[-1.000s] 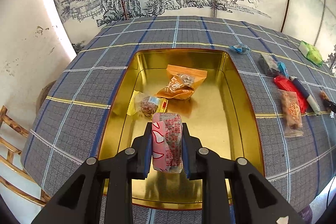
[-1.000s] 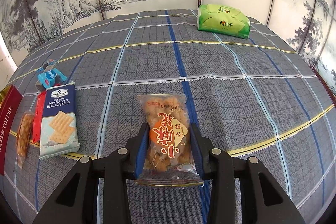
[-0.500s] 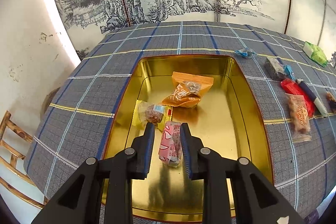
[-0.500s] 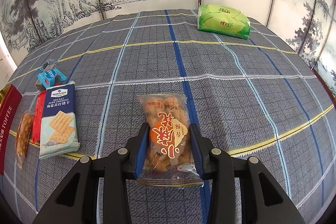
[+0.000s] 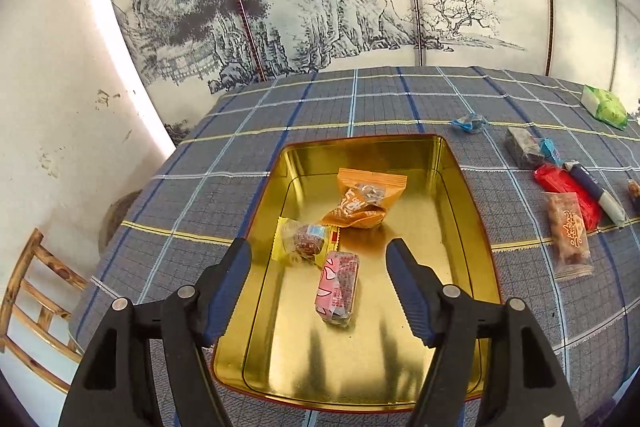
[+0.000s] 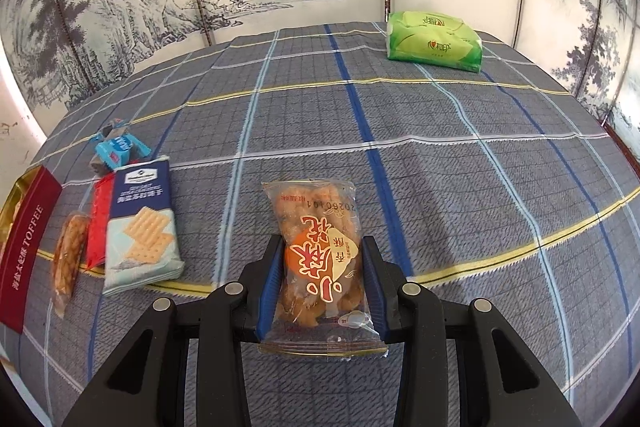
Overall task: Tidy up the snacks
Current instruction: 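Carry the clear cracker bag over the tin and release it with the right gripper, then move both grippers back toward the remaining snacks, then grasp the blue-wrapped candy with the left gripper while the right grasps the soda cracker pack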
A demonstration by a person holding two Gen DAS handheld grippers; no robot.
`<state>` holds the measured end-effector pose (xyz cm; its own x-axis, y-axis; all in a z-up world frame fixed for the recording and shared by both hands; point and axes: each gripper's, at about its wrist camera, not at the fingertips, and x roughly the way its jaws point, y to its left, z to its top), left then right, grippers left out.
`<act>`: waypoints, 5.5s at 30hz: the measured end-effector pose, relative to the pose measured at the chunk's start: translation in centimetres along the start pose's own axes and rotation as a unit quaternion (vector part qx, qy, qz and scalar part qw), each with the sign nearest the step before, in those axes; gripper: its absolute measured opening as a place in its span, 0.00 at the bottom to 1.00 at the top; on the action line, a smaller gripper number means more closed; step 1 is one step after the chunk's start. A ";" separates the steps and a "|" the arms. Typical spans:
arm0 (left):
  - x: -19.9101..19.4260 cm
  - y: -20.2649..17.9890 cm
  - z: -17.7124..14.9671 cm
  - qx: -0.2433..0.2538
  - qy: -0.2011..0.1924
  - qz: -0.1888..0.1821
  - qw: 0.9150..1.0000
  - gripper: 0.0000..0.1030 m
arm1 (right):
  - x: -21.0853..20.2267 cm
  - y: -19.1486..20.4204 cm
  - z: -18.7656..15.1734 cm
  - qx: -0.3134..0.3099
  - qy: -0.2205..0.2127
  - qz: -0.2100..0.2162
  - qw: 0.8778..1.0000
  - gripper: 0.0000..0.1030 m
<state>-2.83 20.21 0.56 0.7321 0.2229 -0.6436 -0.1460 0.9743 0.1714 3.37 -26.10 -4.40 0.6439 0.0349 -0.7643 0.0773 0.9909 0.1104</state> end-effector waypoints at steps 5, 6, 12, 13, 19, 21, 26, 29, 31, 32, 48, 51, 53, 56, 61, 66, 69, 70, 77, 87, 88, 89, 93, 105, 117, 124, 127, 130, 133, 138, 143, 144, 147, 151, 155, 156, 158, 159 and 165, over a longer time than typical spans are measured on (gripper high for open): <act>-0.9 -0.3 0.0 0.004 -0.007 0.000 1.000 0.68 | -2.0 1.2 -0.5 0.001 -0.014 0.020 1.000 0.38; -1.1 -0.4 0.0 0.005 -0.008 0.000 1.000 0.69 | -2.6 1.5 -0.5 -0.001 -0.017 0.024 1.000 0.38; -1.6 -0.2 0.0 -0.003 -0.013 -0.001 1.000 0.71 | -6.8 6.0 0.1 -0.036 -0.043 0.085 0.995 0.38; -1.6 -0.1 0.0 -0.005 -0.012 -0.002 1.000 0.71 | -7.2 7.0 0.2 -0.042 -0.044 0.097 0.993 0.38; -1.9 0.7 -0.3 -0.017 -0.010 -0.005 1.000 0.73 | -9.9 16.0 0.0 -0.100 -0.036 0.197 0.975 0.38; -2.0 1.2 -0.4 -0.022 -0.011 -0.005 1.000 0.73 | -10.6 19.2 -0.3 -0.118 -0.028 0.231 0.965 0.38; -2.1 2.3 -0.7 -0.035 -0.010 -0.004 0.999 0.77 | -11.2 26.1 -1.2 -0.162 -0.007 0.285 0.945 0.38; -2.0 3.0 -1.0 -0.042 -0.007 -0.003 0.999 0.77 | -10.9 29.6 -1.7 -0.180 0.004 0.299 0.937 0.38; -1.9 3.4 -1.2 -0.046 -0.005 -0.002 0.999 0.77 | -10.5 31.7 -1.8 -0.195 0.011 0.303 0.933 0.38; -1.8 3.8 -1.4 -0.049 -0.004 -0.001 0.999 0.77 | -10.1 32.3 -1.9 -0.198 0.015 0.306 0.931 0.38; -0.8 8.1 -3.1 -0.098 0.018 0.010 0.995 0.77 | -4.2 38.5 -2.8 -0.235 0.060 0.288 0.927 0.38; -0.7 8.6 -3.4 -0.106 0.021 0.010 0.994 0.77 | -3.3 38.9 -2.9 -0.235 0.064 0.279 0.929 0.38; -0.7 8.8 -3.4 -0.107 0.023 0.009 0.994 0.77 | -2.9 39.2 -2.9 -0.236 0.063 0.272 0.931 0.38; -0.9 8.8 -3.6 -0.106 0.024 0.009 0.994 0.78 | -2.3 39.9 -2.8 -0.244 0.057 0.259 0.933 0.38; -1.0 8.7 -3.8 -0.106 0.027 0.007 0.994 0.78 | -2.0 39.9 -2.5 -0.239 0.047 0.242 0.939 0.39; -1.3 8.5 -3.9 -0.106 0.027 0.005 0.994 0.81 | -3.8 36.0 -1.9 -0.199 0.007 0.291 0.936 0.65; -1.8 8.3 -3.9 -0.103 0.031 0.002 0.994 0.81 | -4.5 34.3 -1.3 -0.181 -0.004 0.286 0.941 0.65; -2.0 8.2 -3.9 -0.102 0.028 0.001 0.994 0.81 | -4.9 33.5 -1.2 -0.177 -0.011 0.286 0.942 0.65; -4.1 6.3 -2.3 -0.052 0.006 -0.020 0.998 0.83 | -6.3 21.3 -1.2 -0.155 -0.060 0.175 0.970 0.65; -5.0 -1.4 3.9 0.017 0.035 -0.163 0.986 0.83 | -2.6 4.2 -0.8 -0.056 -0.025 -0.008 0.998 0.65; -4.7 -2.3 5.0 0.020 0.041 -0.179 0.983 0.83 | -2.2 3.2 -0.7 -0.048 -0.022 -0.015 0.998 0.65; -4.2 -3.5 6.6 0.021 0.053 -0.204 0.977 0.83 | -2.0 2.5 -0.6 -0.041 -0.019 -0.017 0.999 0.65; -0.9 -7.9 12.3 0.020 0.093 -0.250 0.964 0.83 | -0.9 0.7 -0.6 -0.017 -0.012 0.004 1.000 0.65; 18.9 -18.8 19.3 0.027 0.270 -0.217 0.938 0.57 | -0.2 -0.6 -0.7 0.012 -0.012 0.068 0.998 0.65; 23.8 -20.7 17.9 0.038 0.276 -0.148 0.949 0.26 | 0.3 -1.5 -0.9 0.036 -0.001 0.095 0.995 0.65; 20.2 -20.0 17.0 0.033 0.252 -0.163 0.953 0.18 | 0.3 -1.5 -0.9 0.037 -0.001 0.093 0.995 0.65; 15.8 -19.4 16.0 0.032 0.220 -0.173 0.959 0.19 | 0.3 -1.4 -0.8 0.036 0.000 0.089 0.995 0.65; 10.7 -18.5 14.7 0.027 0.197 -0.208 0.958 0.19 | 0.2 -1.4 -0.8 0.035 0.000 0.081 0.996 0.65; 6.1 -17.3 12.5 0.019 0.180 -0.256 0.950 0.19 | 0.2 -1.4 -0.8 0.036 0.000 0.071 0.997 0.65; 0.0 -15.9 8.5 0.024 0.147 -0.274 0.950 0.19 | 0.1 -1.6 -0.7 0.043 -0.002 0.053 0.998 0.65; -3.9 -13.2 5.9 0.014 0.114 -0.256 0.960 0.19 | -3.2 0.9 -1.1 0.032 -0.034 0.071 0.996 0.65; -4.4 -12.5 5.5 0.009 0.108 -0.250 0.962 0.19 | -4.5 2.8 -1.1 0.017 -0.040 0.100 0.994 0.65; -5.1 -10.6 4.8 -0.004 0.103 -0.242 0.965 0.19 | -6.1 7.2 -1.0 -0.028 -0.040 0.150 0.987 0.65; -5.9 -8.8 4.3 -0.011 0.093 -0.238 0.967 0.19 | -5.1 9.6 -0.5 -0.058 -0.033 0.133 0.989 0.65; -6.6 -7.9 3.7 -0.010 0.086 -0.237 0.968 0.19 | -2.6 10.1 1.2 -0.079 -0.003 0.127 0.989 0.65; -6.6 -7.7 3.6 -0.013 0.087 -0.239 0.967 0.19 | -1.9 10.4 1.6 -0.086 0.005 0.137 0.987 0.65; -6.7 -7.4 3.6 -0.017 0.087 -0.240 0.967 0.19 | -0.7 10.8 2.2 -0.095 0.010 0.135 0.986 0.65; -6.8 -7.3 3.6 -0.018 0.087 -0.241 0.966 0.19 | 0.0 11.1 2.5 -0.099 0.019 0.136 0.986 0.65; -7.0 -7.0 3.5 -0.020 0.085 -0.235 0.968 0.19 | 4.2 12.0 3.6 -0.112 0.064 0.138 0.982 0.65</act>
<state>-4.61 11.73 6.51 0.6039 -0.2466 -0.7579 0.1478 0.9691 -0.1975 9.73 -14.53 -4.02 0.5143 0.3079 -0.8005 -0.2652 0.9447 0.1930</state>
